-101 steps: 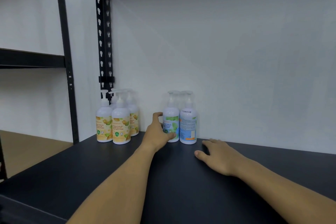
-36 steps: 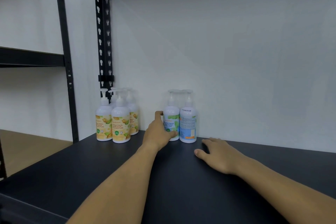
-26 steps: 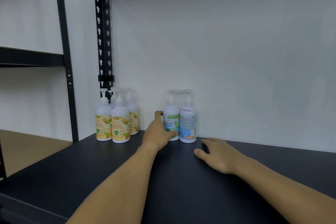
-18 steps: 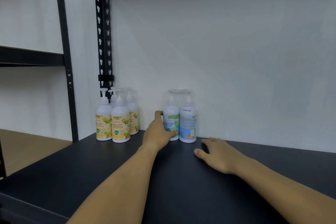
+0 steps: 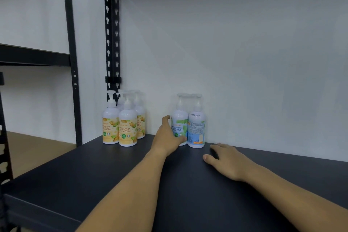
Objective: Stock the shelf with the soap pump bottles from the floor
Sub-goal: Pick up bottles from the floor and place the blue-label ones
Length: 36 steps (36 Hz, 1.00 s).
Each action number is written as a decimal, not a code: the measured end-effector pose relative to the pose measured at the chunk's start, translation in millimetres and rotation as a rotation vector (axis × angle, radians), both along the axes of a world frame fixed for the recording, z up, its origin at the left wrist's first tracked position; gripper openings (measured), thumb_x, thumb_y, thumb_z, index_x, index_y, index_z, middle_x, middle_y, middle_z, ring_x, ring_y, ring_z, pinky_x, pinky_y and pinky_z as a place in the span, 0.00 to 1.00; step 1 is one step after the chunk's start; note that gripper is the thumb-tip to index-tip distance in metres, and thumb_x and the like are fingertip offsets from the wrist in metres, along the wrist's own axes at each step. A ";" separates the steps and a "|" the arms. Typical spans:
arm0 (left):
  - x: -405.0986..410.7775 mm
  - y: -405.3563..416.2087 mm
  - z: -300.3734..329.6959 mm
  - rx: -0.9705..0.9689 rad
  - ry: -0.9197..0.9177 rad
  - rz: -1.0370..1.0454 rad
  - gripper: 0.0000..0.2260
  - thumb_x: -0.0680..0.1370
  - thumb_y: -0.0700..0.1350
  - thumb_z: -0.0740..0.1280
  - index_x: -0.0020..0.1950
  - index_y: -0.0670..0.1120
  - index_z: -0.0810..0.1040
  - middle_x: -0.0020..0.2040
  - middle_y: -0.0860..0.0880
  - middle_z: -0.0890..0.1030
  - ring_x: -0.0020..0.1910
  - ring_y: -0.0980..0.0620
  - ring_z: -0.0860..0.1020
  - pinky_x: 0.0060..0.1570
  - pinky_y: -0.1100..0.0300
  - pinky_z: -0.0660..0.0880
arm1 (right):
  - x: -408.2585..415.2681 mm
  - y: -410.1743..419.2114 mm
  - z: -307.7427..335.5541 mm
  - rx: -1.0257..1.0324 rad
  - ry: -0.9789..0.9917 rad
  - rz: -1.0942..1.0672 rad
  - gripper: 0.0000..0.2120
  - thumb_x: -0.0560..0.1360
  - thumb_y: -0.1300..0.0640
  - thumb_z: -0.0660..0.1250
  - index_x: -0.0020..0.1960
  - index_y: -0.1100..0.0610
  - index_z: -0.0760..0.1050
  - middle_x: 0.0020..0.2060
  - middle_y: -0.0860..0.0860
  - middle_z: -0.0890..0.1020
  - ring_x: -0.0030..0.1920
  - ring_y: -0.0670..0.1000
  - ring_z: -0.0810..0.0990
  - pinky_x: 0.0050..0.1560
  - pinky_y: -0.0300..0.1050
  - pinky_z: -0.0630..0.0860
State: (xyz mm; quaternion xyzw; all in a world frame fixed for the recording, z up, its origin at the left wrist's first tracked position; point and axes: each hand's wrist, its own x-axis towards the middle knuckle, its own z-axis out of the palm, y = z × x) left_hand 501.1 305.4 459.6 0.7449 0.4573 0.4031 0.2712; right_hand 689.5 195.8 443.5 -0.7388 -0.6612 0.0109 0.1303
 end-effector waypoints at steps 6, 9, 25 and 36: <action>-21.9 -13.3 6.7 -0.101 0.160 -0.047 0.42 0.75 0.47 0.73 0.80 0.45 0.50 0.71 0.42 0.70 0.67 0.44 0.73 0.62 0.55 0.71 | -7.0 -9.7 4.1 0.073 0.064 -0.030 0.17 0.79 0.39 0.58 0.49 0.53 0.73 0.48 0.45 0.77 0.51 0.49 0.76 0.54 0.47 0.74; -45.4 -23.2 8.4 -0.083 0.359 -0.070 0.37 0.77 0.54 0.70 0.79 0.44 0.56 0.74 0.43 0.67 0.70 0.44 0.70 0.66 0.55 0.70 | -10.0 -11.5 5.3 0.098 0.070 -0.032 0.17 0.79 0.41 0.59 0.44 0.54 0.73 0.41 0.46 0.77 0.44 0.48 0.77 0.46 0.46 0.74; -114.2 -39.9 -6.2 0.038 0.757 -0.078 0.29 0.82 0.61 0.53 0.81 0.51 0.57 0.82 0.49 0.54 0.80 0.50 0.51 0.78 0.51 0.51 | -34.0 -13.1 32.4 0.396 0.422 -0.140 0.26 0.78 0.49 0.68 0.73 0.51 0.67 0.65 0.54 0.77 0.61 0.53 0.78 0.59 0.46 0.74; -116.1 -42.7 -5.0 0.042 0.761 -0.093 0.28 0.83 0.61 0.52 0.81 0.51 0.56 0.82 0.49 0.53 0.80 0.51 0.51 0.78 0.51 0.50 | -69.9 31.1 58.5 0.524 0.683 -0.086 0.32 0.74 0.58 0.72 0.74 0.54 0.64 0.56 0.48 0.76 0.54 0.50 0.77 0.54 0.43 0.73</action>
